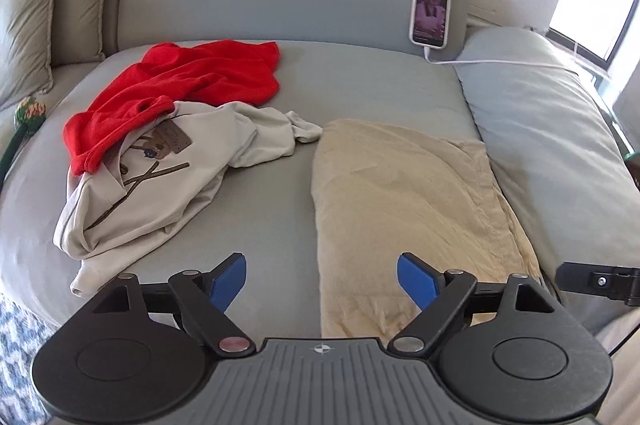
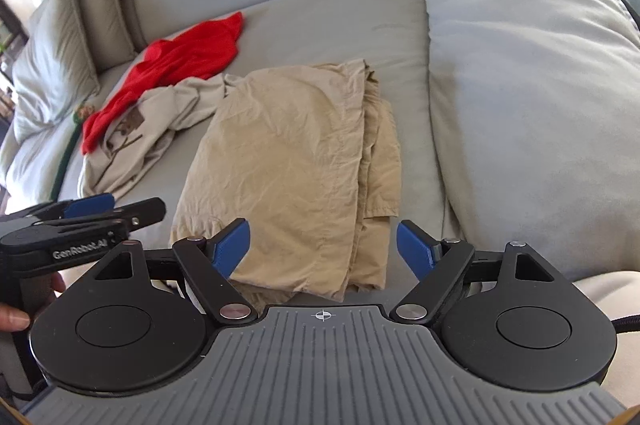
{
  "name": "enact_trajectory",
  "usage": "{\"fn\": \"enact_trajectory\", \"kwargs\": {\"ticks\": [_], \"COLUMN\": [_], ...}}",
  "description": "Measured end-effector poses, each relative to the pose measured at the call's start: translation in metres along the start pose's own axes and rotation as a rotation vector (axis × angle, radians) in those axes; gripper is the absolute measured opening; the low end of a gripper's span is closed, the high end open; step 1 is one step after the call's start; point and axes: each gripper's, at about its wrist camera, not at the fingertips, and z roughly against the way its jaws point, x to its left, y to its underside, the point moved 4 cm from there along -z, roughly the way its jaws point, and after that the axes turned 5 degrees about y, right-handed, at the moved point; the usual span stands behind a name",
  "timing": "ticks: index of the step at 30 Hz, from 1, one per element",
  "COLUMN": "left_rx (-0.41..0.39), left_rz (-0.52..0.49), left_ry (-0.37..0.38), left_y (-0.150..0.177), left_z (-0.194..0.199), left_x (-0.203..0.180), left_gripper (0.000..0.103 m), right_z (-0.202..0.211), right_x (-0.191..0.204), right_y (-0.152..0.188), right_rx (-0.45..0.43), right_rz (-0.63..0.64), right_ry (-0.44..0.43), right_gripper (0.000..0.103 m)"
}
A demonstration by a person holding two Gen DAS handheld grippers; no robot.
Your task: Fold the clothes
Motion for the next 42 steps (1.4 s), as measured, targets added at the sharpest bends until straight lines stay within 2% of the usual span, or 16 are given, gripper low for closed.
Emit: {"fn": "enact_trajectory", "kwargs": {"ticks": [2, 4, 7, 12, 15, 18, 21, 24, 25, 27, 28, 29, 31, 33, 37, 42], "left_rx": [0.022, 0.064, 0.128, 0.173, 0.184, 0.185, 0.174, 0.159, 0.155, 0.138, 0.126, 0.111, 0.089, 0.069, 0.088, 0.139], "left_rz": [0.053, 0.103, 0.156, 0.135, 0.117, 0.112, 0.087, 0.007, -0.020, -0.101, -0.149, -0.201, -0.285, -0.355, -0.396, -0.436], "left_ry": [0.036, 0.111, 0.190, 0.307, 0.371, 0.371, 0.340, 0.266, 0.245, 0.214, 0.195, 0.174, 0.137, 0.127, 0.221, 0.356], "left_y": [-0.007, -0.011, -0.012, -0.011, -0.012, -0.012, -0.012, -0.012, -0.012, -0.014, -0.014, -0.015, -0.015, -0.012, -0.003, 0.010], "left_z": [-0.017, -0.037, -0.063, -0.085, -0.094, -0.102, -0.105, -0.104, -0.103, -0.094, -0.087, -0.078, -0.061, -0.042, -0.007, 0.012], "left_x": [0.014, 0.022, 0.027, 0.020, 0.012, 0.003, -0.008, -0.024, -0.029, -0.040, -0.047, -0.054, -0.070, -0.088, -0.120, -0.166], "left_gripper": [0.080, 0.079, 0.073, 0.070, 0.069, 0.069, 0.068, 0.068, 0.067, 0.051, 0.047, 0.039, 0.037, 0.035, 0.035, 0.036], "right_z": [-0.014, -0.035, -0.069, -0.115, -0.119, -0.122, -0.127, -0.130, -0.131, -0.132, -0.132, -0.130, -0.118, -0.095, -0.036, 0.035], "right_x": [-0.016, -0.033, -0.050, -0.072, -0.077, -0.076, -0.066, -0.046, -0.040, -0.031, -0.029, -0.026, -0.021, -0.017, -0.028, -0.072], "right_y": [-0.007, -0.016, -0.029, -0.035, -0.035, -0.034, -0.035, -0.039, -0.040, -0.042, -0.042, -0.043, -0.042, -0.040, -0.027, 0.008], "right_rx": [0.008, 0.026, 0.054, 0.104, 0.080, 0.087, 0.084, 0.066, 0.051, 0.025, 0.024, 0.019, -0.004, -0.039, -0.079, -0.091], "right_rz": [-0.083, -0.159, -0.222, -0.289, -0.324, -0.343, -0.275, -0.129, -0.081, -0.030, -0.036, -0.032, -0.007, 0.001, -0.059, -0.265], "right_ry": [-0.035, -0.067, -0.088, -0.103, -0.210, -0.287, -0.264, -0.208, -0.186, -0.144, -0.134, -0.123, -0.099, -0.094, -0.104, -0.128], "right_gripper": [0.082, 0.079, 0.075, 0.069, 0.069, 0.064, 0.065, 0.065, 0.057, 0.030, 0.022, 0.020, 0.011, 0.010, 0.009, 0.009]}}
